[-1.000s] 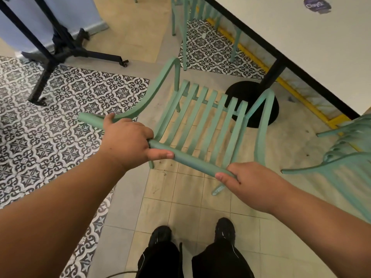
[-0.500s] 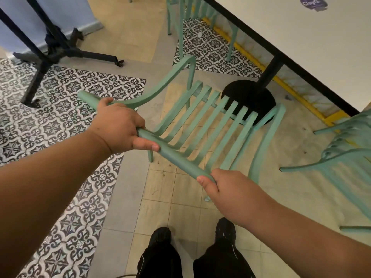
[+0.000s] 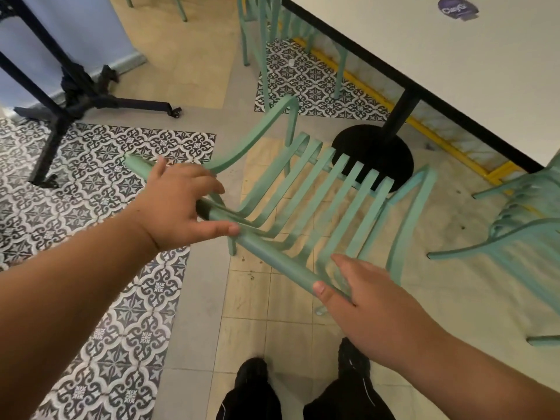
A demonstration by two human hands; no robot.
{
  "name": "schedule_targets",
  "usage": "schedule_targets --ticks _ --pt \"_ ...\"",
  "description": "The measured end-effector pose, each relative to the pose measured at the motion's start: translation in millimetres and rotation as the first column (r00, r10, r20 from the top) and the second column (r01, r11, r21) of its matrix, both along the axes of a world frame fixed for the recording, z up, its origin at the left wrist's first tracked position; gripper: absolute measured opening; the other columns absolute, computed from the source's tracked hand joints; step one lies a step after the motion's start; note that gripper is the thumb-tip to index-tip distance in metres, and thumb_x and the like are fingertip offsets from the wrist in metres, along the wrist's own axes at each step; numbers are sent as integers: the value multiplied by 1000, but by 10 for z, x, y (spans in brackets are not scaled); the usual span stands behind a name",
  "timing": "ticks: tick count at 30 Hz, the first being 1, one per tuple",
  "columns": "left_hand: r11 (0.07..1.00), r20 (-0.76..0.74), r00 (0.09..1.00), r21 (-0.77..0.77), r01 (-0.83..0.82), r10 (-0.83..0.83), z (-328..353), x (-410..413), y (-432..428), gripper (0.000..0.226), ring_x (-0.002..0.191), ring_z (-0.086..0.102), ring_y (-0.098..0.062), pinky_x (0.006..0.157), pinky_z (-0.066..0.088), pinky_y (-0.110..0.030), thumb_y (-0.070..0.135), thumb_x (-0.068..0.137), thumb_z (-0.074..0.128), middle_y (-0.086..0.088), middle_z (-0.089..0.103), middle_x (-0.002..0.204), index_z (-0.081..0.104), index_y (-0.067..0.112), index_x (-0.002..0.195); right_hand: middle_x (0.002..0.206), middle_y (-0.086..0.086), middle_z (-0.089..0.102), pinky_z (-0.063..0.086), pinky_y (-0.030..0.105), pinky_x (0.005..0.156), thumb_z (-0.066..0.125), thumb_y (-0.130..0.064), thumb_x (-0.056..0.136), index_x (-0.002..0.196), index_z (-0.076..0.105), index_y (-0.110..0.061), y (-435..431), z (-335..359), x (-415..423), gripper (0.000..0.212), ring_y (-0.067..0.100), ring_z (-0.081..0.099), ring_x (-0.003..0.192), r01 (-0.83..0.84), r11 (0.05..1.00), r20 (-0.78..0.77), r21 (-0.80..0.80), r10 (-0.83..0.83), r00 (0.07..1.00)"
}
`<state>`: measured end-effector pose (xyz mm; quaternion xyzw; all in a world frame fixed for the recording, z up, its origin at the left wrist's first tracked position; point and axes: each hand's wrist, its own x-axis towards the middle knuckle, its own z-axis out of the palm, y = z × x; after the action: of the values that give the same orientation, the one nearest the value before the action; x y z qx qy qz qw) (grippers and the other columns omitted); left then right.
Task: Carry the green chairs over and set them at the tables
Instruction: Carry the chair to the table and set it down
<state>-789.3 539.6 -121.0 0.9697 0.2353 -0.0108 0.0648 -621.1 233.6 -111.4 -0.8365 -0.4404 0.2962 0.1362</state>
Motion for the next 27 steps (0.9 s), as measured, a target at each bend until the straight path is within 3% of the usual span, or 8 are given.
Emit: schedule_targets --ticks 3,6,9,14,19,21,24,27 --pt "992 71 990 35 -125 122 -41 -18 34 70 130 49 -26 115 13 -64 89 84 29 13 64 119 71 38 104 105 -14 63 51 29 73 16 -87 83 124 56 -30 -102 53 68 81 4 60 93 23 996 -97 -87 -32 995" --pt "997 63 995 5 -72 72 -95 81 43 68 88 58 -14 104 32 -42 80 89 26 16 62 77 69 32 69 74 -3 66 53 33 59 16 -85 81 93 65 -31 -104 82 51 73 11 64 68 15 991 -159 -135 -36 987" --pt "997 84 994 37 -74 71 -127 163 143 63 67 52 -12 94 36 -41 68 89 29 10 53 58 66 26 59 70 -3 66 53 31 58 19 -77 89 89 63 -32 -27 73 11 62 10 64 65 29 989 -133 -146 -49 990" --pt "997 18 998 48 -65 64 -94 391 316 59 63 51 -15 94 38 -43 62 86 29 5 54 59 63 22 59 69 -3 65 50 28 54 22 -73 93 88 61 -32 79 51 4 57 11 63 60 59 989 -130 -135 -77 989" --pt "994 -42 994 35 -101 103 -69 611 404 60 80 55 -27 100 37 -46 59 83 26 -3 60 70 67 20 63 63 -3 60 44 25 48 20 -76 91 76 55 -29 136 3 115 61 10 58 55 55 996 -77 -77 -61 995" --pt "993 1 993 8 -115 115 -60 680 420 61 107 55 -29 109 27 -44 57 80 28 -8 69 98 77 20 78 63 -2 59 42 25 48 17 -77 90 75 55 -28 166 -17 159 64 10 56 53 46 997 -46 -66 -49 998" --pt "968 -29 970 -61 -243 242 -32 821 424 52 145 24 -41 116 7 -72 53 77 37 -6 54 139 76 25 99 60 -2 59 38 24 45 15 -78 88 75 56 -29 223 -35 230 65 7 53 48 65 996 -39 -62 -67 997" --pt "959 -52 963 -88 -268 264 -32 915 426 54 147 17 -45 112 1 -80 52 73 37 -6 51 142 74 26 102 59 -3 58 37 23 44 15 -79 86 74 56 -29 257 -58 288 66 6 52 46 73 996 -27 -49 -74 997"
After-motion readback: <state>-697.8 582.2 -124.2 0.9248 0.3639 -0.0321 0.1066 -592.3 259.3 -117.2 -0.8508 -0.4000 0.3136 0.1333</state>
